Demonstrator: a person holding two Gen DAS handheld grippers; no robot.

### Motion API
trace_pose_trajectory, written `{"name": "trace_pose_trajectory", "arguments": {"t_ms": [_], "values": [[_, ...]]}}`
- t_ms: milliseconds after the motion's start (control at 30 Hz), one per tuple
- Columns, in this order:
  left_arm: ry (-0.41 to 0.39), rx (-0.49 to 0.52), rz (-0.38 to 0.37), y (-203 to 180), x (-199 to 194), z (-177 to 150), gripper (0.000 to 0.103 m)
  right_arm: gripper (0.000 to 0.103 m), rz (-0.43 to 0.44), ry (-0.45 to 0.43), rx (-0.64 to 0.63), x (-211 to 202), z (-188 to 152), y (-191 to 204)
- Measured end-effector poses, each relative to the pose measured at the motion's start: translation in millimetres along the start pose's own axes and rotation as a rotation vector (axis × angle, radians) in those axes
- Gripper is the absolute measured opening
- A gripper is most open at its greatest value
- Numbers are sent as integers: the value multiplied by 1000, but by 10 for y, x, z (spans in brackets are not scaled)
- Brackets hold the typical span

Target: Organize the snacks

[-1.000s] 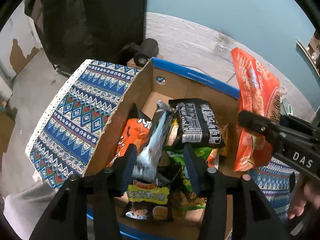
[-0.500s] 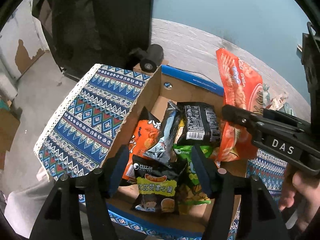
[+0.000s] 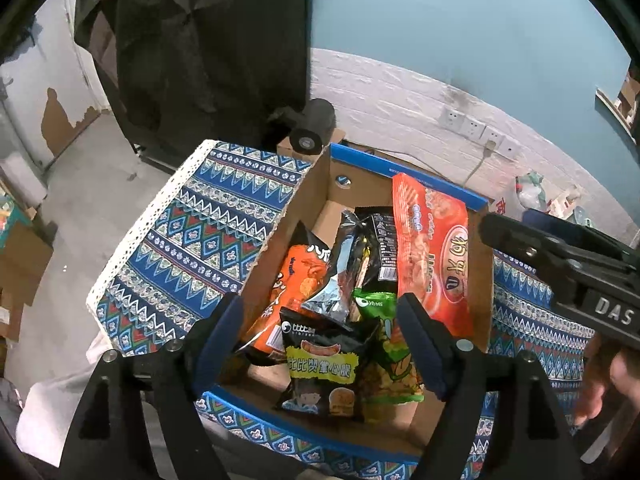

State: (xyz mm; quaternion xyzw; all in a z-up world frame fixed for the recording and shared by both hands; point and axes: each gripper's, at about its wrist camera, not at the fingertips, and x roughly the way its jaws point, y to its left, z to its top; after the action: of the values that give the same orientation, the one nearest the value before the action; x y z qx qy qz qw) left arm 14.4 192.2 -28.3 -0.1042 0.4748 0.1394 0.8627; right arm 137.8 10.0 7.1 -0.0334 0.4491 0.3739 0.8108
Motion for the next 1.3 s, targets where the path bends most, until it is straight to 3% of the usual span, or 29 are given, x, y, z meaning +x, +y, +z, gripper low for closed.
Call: {"name": "trace_pose_trajectory", "arguments": {"t_ms": [167,700,1300], "values": [[-20,24,20,-51,-109,-4,87,82,-29,-34,-15,-223,-61,-1],[-63,67,32,-212,-386,-28,93,83,-143,-84,-104,-698,-363,-71],[-75,109,72,-323,-379,-47,94,83,-120,-49,-63,-663,-410,-199]]}}
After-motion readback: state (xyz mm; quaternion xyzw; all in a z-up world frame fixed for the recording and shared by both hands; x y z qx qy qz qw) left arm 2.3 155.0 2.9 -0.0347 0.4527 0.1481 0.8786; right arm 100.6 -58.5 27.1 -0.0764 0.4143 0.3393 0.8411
